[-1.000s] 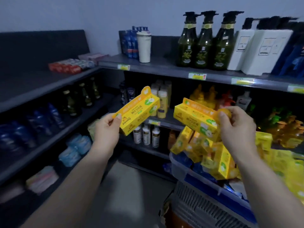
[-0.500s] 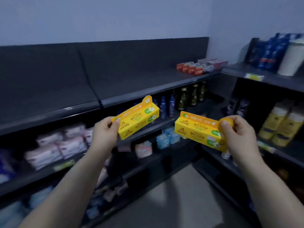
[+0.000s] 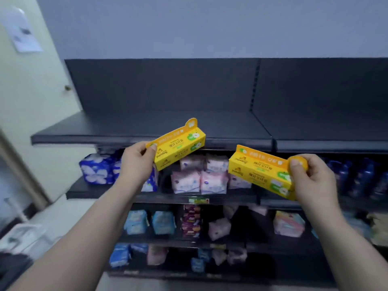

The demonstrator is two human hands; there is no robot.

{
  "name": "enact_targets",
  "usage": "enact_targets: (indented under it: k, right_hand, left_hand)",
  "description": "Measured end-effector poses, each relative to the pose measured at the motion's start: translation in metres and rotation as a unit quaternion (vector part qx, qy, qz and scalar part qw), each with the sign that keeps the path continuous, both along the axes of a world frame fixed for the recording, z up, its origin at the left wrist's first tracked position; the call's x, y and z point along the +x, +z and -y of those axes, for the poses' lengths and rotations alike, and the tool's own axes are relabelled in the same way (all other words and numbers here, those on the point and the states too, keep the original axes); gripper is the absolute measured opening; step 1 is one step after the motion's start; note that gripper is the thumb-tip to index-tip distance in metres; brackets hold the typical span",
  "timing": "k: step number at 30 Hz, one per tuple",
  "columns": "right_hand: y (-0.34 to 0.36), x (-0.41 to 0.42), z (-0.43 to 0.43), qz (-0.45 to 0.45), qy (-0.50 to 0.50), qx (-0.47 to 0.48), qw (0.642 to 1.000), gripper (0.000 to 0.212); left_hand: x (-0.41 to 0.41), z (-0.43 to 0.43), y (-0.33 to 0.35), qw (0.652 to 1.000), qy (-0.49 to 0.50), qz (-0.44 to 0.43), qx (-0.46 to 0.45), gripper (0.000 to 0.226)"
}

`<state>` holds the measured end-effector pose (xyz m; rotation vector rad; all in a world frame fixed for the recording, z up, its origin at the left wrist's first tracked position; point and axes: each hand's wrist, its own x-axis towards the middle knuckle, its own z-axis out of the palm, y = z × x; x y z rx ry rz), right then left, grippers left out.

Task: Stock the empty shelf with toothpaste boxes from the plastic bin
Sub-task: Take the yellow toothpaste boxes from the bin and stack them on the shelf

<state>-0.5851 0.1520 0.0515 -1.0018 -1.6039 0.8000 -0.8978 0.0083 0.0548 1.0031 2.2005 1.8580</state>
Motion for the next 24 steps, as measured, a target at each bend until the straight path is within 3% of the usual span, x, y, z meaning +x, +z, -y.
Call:
enact_targets:
  k: [15, 24]
  right_hand:
    - [0.035, -0.24, -0.054, -0.02, 0.244, 0.062, 0.968, 0.015]
    - [0.042, -0.374, -0.046, -0.014, 0.264, 0.07, 0.962, 0.014]
  left_hand:
    - [-0.171, 0.059, 0.019, 0.974, 0.224, -0.008, 0.014, 0.022]
    - [-0.314, 0.069, 0.04, 0.98, 0.195, -0.031, -0.008, 0.014]
